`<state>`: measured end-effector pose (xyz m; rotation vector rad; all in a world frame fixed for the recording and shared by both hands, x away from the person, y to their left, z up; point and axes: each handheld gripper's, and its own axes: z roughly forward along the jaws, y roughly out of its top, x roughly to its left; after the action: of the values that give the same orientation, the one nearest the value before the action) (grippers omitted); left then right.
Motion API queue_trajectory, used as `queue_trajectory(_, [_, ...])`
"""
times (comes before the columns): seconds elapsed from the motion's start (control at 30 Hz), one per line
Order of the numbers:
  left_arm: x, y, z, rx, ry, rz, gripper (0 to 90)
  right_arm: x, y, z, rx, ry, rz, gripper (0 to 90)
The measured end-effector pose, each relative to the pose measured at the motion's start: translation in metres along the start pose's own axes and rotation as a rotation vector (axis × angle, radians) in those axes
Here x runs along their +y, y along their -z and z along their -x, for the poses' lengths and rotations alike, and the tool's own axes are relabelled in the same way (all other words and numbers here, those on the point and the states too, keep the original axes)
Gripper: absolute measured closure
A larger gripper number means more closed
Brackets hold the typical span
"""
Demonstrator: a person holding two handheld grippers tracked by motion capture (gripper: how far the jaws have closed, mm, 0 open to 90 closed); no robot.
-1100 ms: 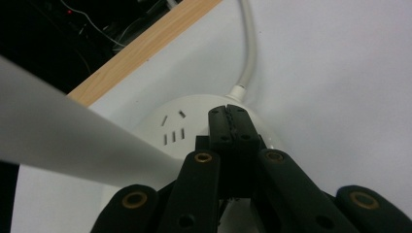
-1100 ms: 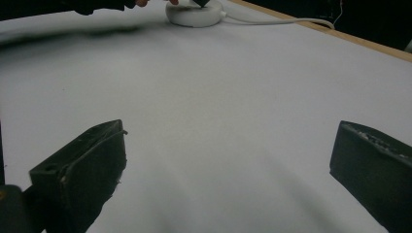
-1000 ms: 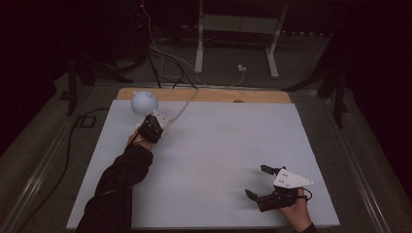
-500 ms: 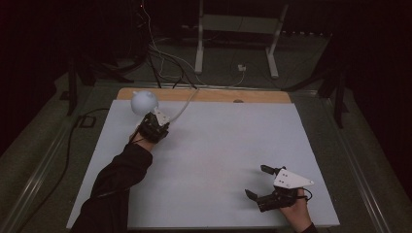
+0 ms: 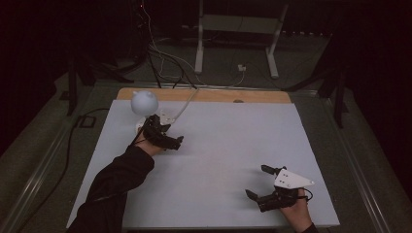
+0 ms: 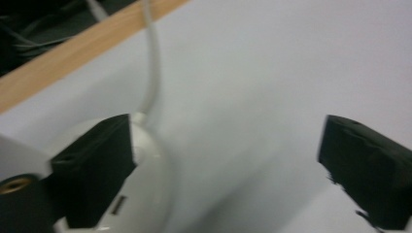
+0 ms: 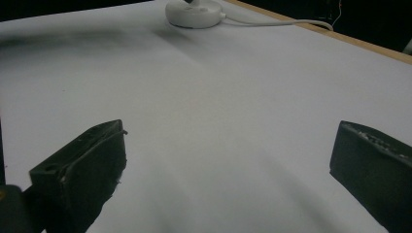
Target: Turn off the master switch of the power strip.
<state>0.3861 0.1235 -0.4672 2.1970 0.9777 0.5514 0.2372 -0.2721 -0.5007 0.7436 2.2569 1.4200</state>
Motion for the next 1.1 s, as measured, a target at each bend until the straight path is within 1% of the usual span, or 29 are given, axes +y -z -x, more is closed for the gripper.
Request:
queue_trajectory(0.07, [0.0, 0.003, 0.002, -0.043, -0.002, -0.002, 0.2, 0.0, 0.0, 0.0, 0.0, -0.002, 0.001, 0.0])
queue_trajectory(0.1, [0.0, 0.004, 0.002, -0.057, 0.001, -0.004, 0.2, 0.0, 0.0, 0.0, 0.0, -0.002, 0.002, 0.0])
queue_trajectory(0.17, [0.0, 0.008, 0.002, -0.111, 0.009, -0.002, 0.2, 0.0, 0.0, 0.0, -0.001, -0.001, 0.002, 0.0])
queue_trajectory(0.2, [0.0, 0.011, 0.003, -0.121, 0.004, -0.004, 0.2, 0.0, 0.0, -0.001, 0.0, 0.001, 0.001, 0.0])
queue_trajectory(0.27, [0.0, 0.016, 0.004, -0.154, 0.0, 0.004, 0.2, 0.0, 0.0, -0.001, 0.001, 0.001, 0.002, 0.0])
queue_trajectory(0.33, [0.0, 0.021, 0.004, -0.172, -0.008, 0.014, 0.2, 0.001, 0.0, 0.0, 0.001, 0.0, 0.003, 0.0])
queue_trajectory(0.4, [-0.001, 0.027, 0.004, -0.186, -0.006, 0.024, 0.2, 0.001, 0.0, 0.0, 0.001, -0.001, 0.003, 0.0])
queue_trajectory(0.6, [-0.011, 0.037, 0.006, -0.216, -0.042, 0.033, 0.3, 0.001, 0.0, 0.0, 0.003, -0.002, 0.004, 0.0])
queue_trajectory(0.63, [-0.013, 0.038, 0.007, -0.228, -0.044, 0.039, 0.2, 0.001, 0.0, 0.0, 0.003, -0.004, 0.004, 0.0])
queue_trajectory(0.77, [-0.022, 0.044, 0.008, -0.257, -0.041, 0.038, 0.2, 0.001, -0.001, -0.001, 0.004, -0.001, 0.002, 0.0])
queue_trajectory(0.8, [-0.024, 0.045, 0.009, -0.255, -0.046, 0.034, 0.2, 0.001, -0.001, -0.001, 0.004, -0.001, 0.001, 0.0])
queue_trajectory(0.87, [-0.029, 0.047, 0.01, -0.273, -0.045, 0.032, 0.2, 0.001, -0.001, -0.001, 0.004, -0.002, 0.001, 0.0])
queue_trajectory(0.97, [-0.036, 0.052, 0.013, -0.294, -0.064, 0.027, 0.2, 0.001, -0.001, -0.001, 0.004, -0.001, 0.001, 0.0])
queue_trajectory(1.03, [-0.041, 0.056, 0.015, -0.326, -0.075, 0.028, 0.2, 0.001, -0.001, -0.001, 0.004, -0.002, 0.001, 0.0])
queue_trajectory(1.07, [-0.043, 0.057, 0.016, -0.334, -0.079, 0.028, 0.2, 0.001, -0.001, -0.001, 0.004, -0.002, 0.002, 0.0])
queue_trajectory(1.1, [-0.046, 0.059, 0.018, -0.335, -0.095, 0.028, 0.2, 0.001, -0.001, -0.001, 0.004, -0.004, 0.003, 0.0])
